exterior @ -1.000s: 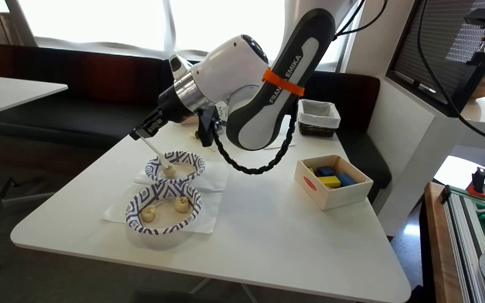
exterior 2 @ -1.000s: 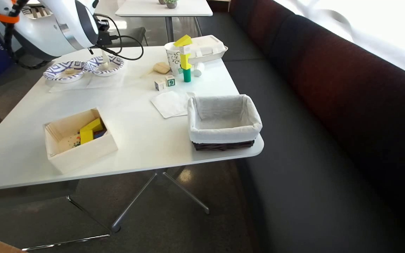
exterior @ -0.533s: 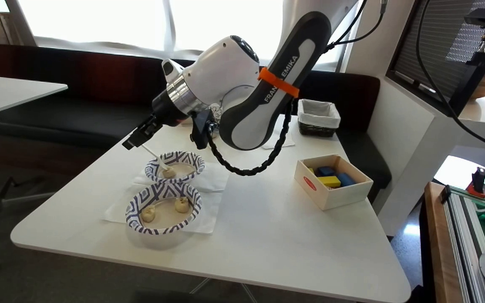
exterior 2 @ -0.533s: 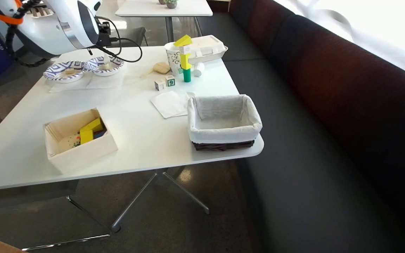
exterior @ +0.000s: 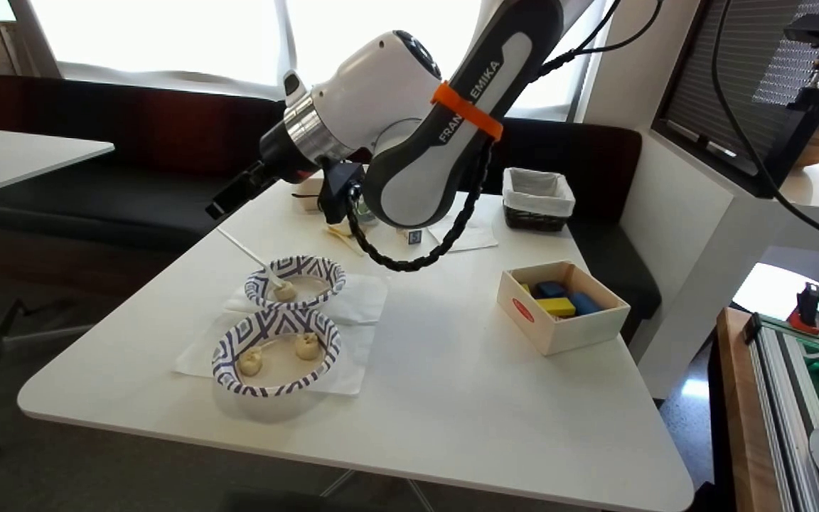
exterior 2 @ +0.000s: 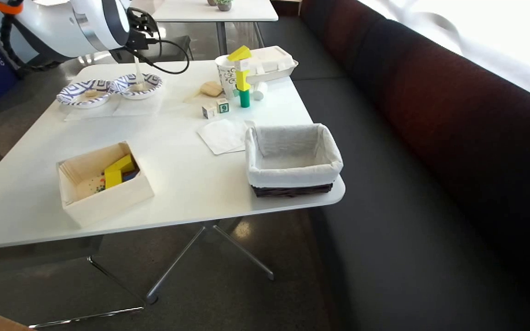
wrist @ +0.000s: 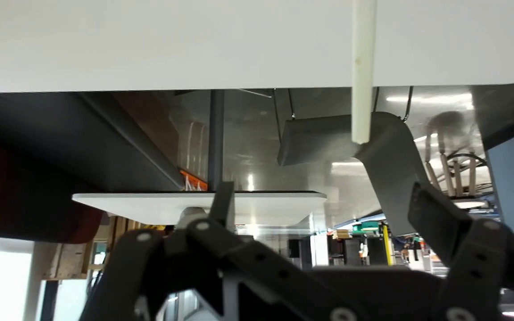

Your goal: Use the fork to scoop to pick up the contents inside the bowl to the left and put it in the bowl to the right

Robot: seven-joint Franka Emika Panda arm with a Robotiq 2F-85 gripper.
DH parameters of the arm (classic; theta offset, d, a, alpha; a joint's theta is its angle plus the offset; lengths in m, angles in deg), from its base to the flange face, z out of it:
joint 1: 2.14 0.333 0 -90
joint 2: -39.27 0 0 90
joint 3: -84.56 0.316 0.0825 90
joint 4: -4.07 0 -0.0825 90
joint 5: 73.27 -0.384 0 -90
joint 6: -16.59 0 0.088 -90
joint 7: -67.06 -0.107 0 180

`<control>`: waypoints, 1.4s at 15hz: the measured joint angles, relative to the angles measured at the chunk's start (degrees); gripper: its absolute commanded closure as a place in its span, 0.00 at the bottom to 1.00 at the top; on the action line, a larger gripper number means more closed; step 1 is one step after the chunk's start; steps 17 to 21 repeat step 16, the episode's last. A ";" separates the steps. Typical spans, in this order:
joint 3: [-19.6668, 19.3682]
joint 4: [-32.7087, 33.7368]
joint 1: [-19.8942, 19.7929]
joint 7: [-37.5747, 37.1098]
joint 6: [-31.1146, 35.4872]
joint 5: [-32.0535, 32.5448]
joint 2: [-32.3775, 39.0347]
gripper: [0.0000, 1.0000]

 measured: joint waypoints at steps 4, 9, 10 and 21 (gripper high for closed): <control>-0.40 -5.80 0.64 -3.38 -1.50 -3.19 -4.61 0.00; -3.73 -16.67 5.56 -1.29 -5.44 -14.32 -14.10 0.00; -5.89 -18.69 7.82 -0.97 -5.68 -16.38 -16.44 0.00; -6.50 -29.41 11.95 -1.50 -7.10 -19.58 -27.01 0.00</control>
